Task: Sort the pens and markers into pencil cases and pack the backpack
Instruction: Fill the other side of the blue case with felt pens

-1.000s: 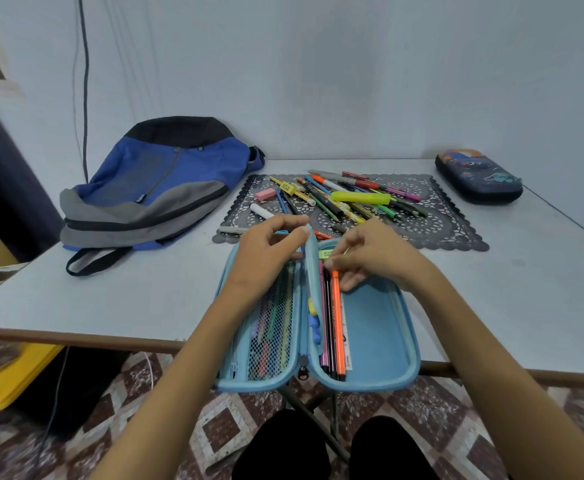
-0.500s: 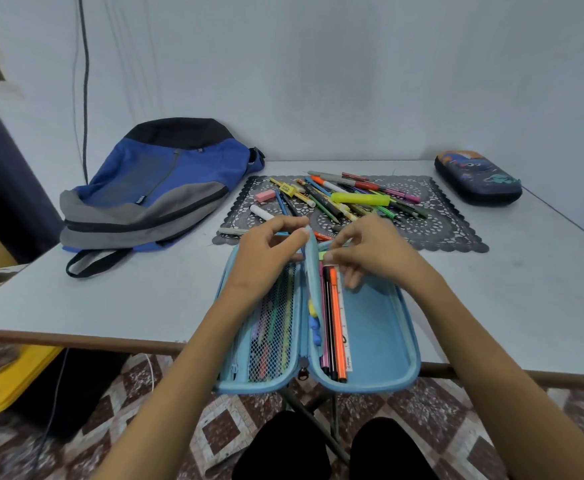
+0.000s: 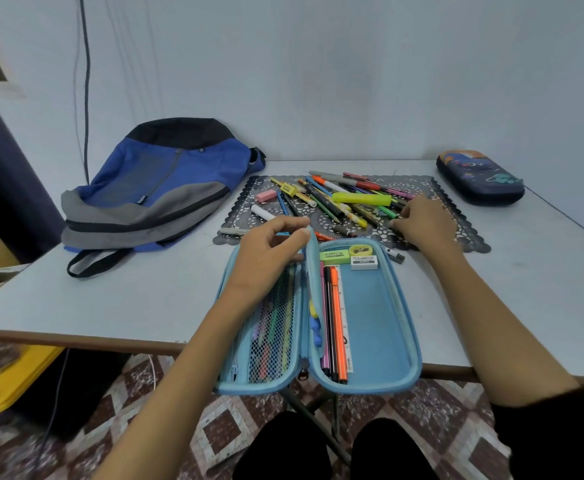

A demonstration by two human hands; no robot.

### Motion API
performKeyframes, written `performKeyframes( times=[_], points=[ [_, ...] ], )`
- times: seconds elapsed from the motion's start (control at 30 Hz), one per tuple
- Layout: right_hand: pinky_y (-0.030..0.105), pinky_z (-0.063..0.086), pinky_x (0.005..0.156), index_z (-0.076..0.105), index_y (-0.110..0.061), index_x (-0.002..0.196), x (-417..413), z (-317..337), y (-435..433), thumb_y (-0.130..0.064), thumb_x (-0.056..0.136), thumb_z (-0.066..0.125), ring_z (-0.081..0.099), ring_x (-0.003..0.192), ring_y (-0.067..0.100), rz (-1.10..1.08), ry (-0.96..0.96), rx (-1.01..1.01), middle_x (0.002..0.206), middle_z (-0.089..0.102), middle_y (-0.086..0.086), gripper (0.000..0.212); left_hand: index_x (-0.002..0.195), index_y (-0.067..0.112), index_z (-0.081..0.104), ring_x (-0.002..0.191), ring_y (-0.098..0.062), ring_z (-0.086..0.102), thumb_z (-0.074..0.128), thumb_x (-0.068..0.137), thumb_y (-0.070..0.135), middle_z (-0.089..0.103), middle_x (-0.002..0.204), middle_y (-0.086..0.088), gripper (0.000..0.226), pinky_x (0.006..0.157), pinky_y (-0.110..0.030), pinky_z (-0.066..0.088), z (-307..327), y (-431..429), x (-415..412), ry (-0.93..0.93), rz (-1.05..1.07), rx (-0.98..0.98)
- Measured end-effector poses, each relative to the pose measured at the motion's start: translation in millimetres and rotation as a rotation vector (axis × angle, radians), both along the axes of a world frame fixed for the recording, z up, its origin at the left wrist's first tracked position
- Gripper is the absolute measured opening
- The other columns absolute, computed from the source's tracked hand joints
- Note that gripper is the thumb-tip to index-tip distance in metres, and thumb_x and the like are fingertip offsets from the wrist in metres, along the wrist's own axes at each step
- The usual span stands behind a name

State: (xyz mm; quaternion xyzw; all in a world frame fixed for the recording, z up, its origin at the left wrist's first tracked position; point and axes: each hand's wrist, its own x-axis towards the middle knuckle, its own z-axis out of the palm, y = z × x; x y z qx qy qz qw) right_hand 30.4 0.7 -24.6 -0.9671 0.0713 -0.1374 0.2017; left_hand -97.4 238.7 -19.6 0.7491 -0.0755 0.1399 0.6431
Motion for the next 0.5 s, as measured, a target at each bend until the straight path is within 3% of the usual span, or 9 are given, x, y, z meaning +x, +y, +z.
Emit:
performKeyframes(
  times=[0.07, 0.23, 0.4, 0.5],
  points=[
    [0.032, 0.041, 0.068, 0.068, -0.008, 0.09, 0.6, -2.5, 1.9, -0.036, 0.085, 0.07, 0.063, 0.087, 0.031, -0.012, -0.006, -0.009, 0.089, 0.068, 0.014, 0.028, 0.112, 0.01, 0.07, 0.087, -0.009, 0.067, 0.062, 0.094, 0.015, 0.072, 0.105, -0.005, 0.02, 0.069, -0.016, 0.052, -0.4, 0.6, 0.2, 0.001, 0.003, 0.004],
    [0.031, 0.042, 0.063, 0.071, -0.005, 0.081, -7.4, 0.2, 4.0, -0.013, 0.085, 0.062, 0.063, 0.078, 0.032, -0.029, -0.096, 0.044, 0.081, 0.069, 0.015, 0.013, 0.112, 0.011, 0.07, 0.085, -0.007, 0.068, 0.062, 0.094, 0.016, 0.072, 0.105, -0.004, 0.02, 0.069, -0.017, 0.053, -0.8, 0.0, 0.3, 0.005, 0.006, 0.013],
    [0.026, 0.037, 0.065, 0.067, -0.009, 0.082, -20.3, 21.2, 4.6, -0.018, 0.081, 0.063, 0.055, 0.074, 0.018, -0.003, -0.362, 0.275, 0.077, 0.061, 0.003, 0.009, 0.112, 0.012, 0.07, 0.084, -0.007, 0.068, 0.062, 0.094, 0.016, 0.072, 0.105, -0.004, 0.02, 0.07, -0.018, 0.053, -0.5, 0.6, 0.0, 0.003, 0.009, 0.018],
    [0.029, 0.046, 0.066, 0.066, -0.011, 0.084, -27.7, 34.9, 5.4, -0.016, 0.081, 0.062, 0.057, 0.07, 0.014, 0.109, -0.553, 0.51, 0.08, 0.066, 0.003, 0.008, 0.112, 0.011, 0.07, 0.084, -0.008, 0.068, 0.062, 0.094, 0.015, 0.072, 0.106, -0.005, 0.02, 0.068, -0.016, 0.052, -0.2, 0.9, 0.3, -0.001, 0.009, 0.018]
  ],
)
